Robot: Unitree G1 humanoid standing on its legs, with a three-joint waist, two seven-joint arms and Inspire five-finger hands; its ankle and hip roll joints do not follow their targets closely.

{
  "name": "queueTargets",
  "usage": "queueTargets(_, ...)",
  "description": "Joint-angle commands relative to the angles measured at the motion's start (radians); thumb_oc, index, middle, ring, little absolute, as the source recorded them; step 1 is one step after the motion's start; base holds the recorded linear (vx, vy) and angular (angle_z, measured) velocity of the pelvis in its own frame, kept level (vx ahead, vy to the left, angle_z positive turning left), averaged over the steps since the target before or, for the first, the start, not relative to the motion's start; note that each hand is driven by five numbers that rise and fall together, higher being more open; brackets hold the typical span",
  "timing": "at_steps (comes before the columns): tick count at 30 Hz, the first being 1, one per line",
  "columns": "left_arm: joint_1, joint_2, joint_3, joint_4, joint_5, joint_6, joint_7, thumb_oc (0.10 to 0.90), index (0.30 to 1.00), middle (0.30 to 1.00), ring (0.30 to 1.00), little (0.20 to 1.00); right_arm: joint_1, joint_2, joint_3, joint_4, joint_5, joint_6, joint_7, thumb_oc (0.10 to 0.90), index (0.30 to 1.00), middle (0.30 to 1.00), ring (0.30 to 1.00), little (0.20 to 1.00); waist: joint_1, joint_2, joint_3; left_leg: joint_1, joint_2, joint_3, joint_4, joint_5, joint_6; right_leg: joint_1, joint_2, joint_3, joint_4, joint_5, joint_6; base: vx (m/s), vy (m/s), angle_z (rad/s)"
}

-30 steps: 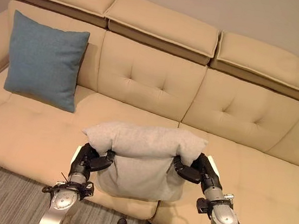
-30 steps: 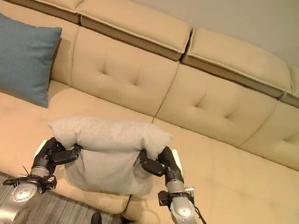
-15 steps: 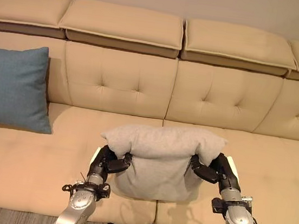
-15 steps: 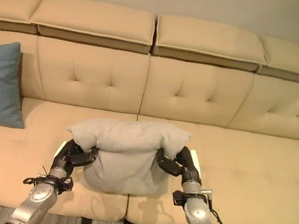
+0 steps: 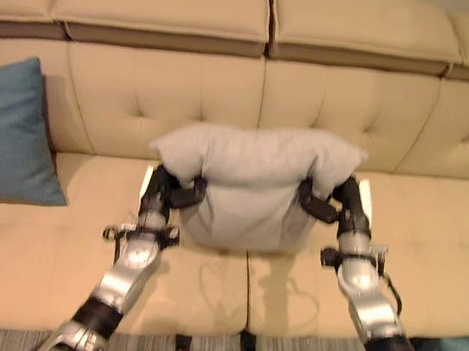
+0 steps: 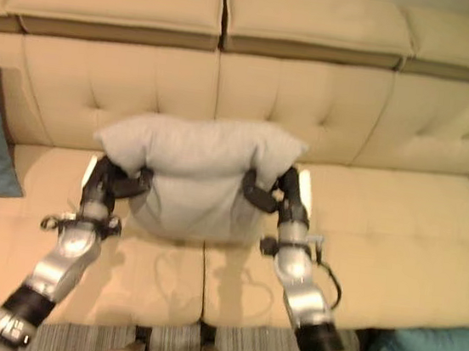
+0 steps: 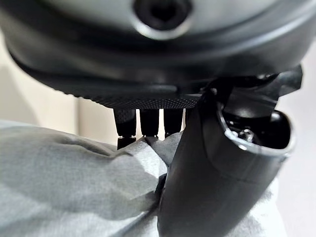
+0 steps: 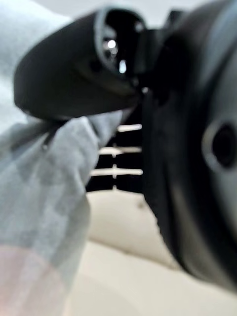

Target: Pick up all the scattered cushions and arrange them neatly on the sofa.

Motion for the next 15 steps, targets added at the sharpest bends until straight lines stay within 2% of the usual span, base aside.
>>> queueTargets(1, -0.347, 0.003, -0.092, -0.014, 0.043, -0.222, 0.036, 0.400, 0.300, 0.300, 0.300, 0.300, -0.344, -0.024, 0.068, -0.068, -0.005, -0.140, -0.084, 0.400, 0.300, 0.300, 0.300, 0.300, 0.010, -0.010, -0.039, -0.028, -0.002, -0.030, 0.002, -0.100, -0.034, -0.056, 0.000, -0.057, 0.053, -0.049, 0.060, -0.07, -0.045, 0.07)
queueTargets(7, -0.526, 0.039, -0.115, 0.140, 0.014, -0.238, 0.073, 0.400, 0.300, 0.300, 0.300, 0.300, -0.550, -0.067, 0.117, 0.068, 0.020, -0.146, -0.140, 0.400, 0.300, 0.300, 0.300, 0.300, 0.010, 0.000, -0.034, -0.141, -0.003, -0.063, 0.002, -0.061, -0.054, -0.165, -0.005, -0.074, 0.071, -0.037, 0.054, -0.04, -0.037, 0.10)
queueTargets(11, -0.543, 0.023, -0.101, 0.190, -0.034, -0.245, 0.075, 0.400, 0.300, 0.300, 0.300, 0.300, -0.628, -0.100, 0.160, 0.136, 0.016, -0.127, -0.150, 0.400, 0.300, 0.300, 0.300, 0.300, 0.021, 0.003, -0.023, -0.192, -0.012, -0.081, 0.002, -0.044, -0.061, -0.220, -0.005, -0.081, 0.085, -0.033, 0.051, -0.04, -0.034, 0.01)
queueTargets(12, -0.533, 0.012, -0.095, 0.189, -0.046, -0.248, 0.076, 0.486, 0.429, 0.429, 0.429, 0.429, -0.637, -0.111, 0.168, 0.148, 0.015, -0.122, -0.151, 0.464, 0.396, 0.396, 0.396, 0.396, 0.023, 0.003, -0.019, -0.201, -0.014, -0.085, 0.002, -0.042, -0.062, -0.232, -0.004, -0.084, 0.088, -0.034, 0.050, -0.04, -0.041, -0.01)
queueTargets(13, -0.521, 0.000, -0.089, 0.182, -0.055, -0.250, 0.076, 0.728, 0.792, 0.792, 0.792, 0.792, -0.643, -0.118, 0.172, 0.160, 0.012, -0.116, -0.152, 0.599, 0.599, 0.599, 0.599, 0.599, 0.026, 0.004, -0.013, -0.210, -0.015, -0.089, 0.002, -0.038, -0.064, -0.242, -0.004, -0.085, 0.091, -0.035, 0.049, -0.03, -0.038, 0.03)
queueTargets(14, -0.507, -0.009, -0.088, 0.180, -0.060, -0.250, 0.074, 0.800, 0.900, 0.900, 0.900, 0.900, -0.642, -0.123, 0.178, 0.176, 0.011, -0.111, -0.153, 0.800, 0.900, 0.900, 0.900, 0.900, 0.029, 0.004, -0.011, -0.218, -0.015, -0.091, 0.002, -0.034, -0.066, -0.251, -0.004, -0.088, 0.096, -0.037, 0.048, -0.04, -0.032, 0.06)
queueTargets(15, -0.494, -0.016, -0.088, 0.185, -0.063, -0.247, 0.072, 0.800, 0.900, 0.900, 0.900, 0.900, -0.643, -0.134, 0.180, 0.190, 0.008, -0.104, -0.152, 0.800, 0.900, 0.900, 0.900, 0.900, 0.032, 0.002, -0.006, -0.222, -0.016, -0.093, 0.002, -0.030, -0.068, -0.255, -0.003, -0.088, 0.098, -0.038, 0.047, -0.04, -0.044, 0.09)
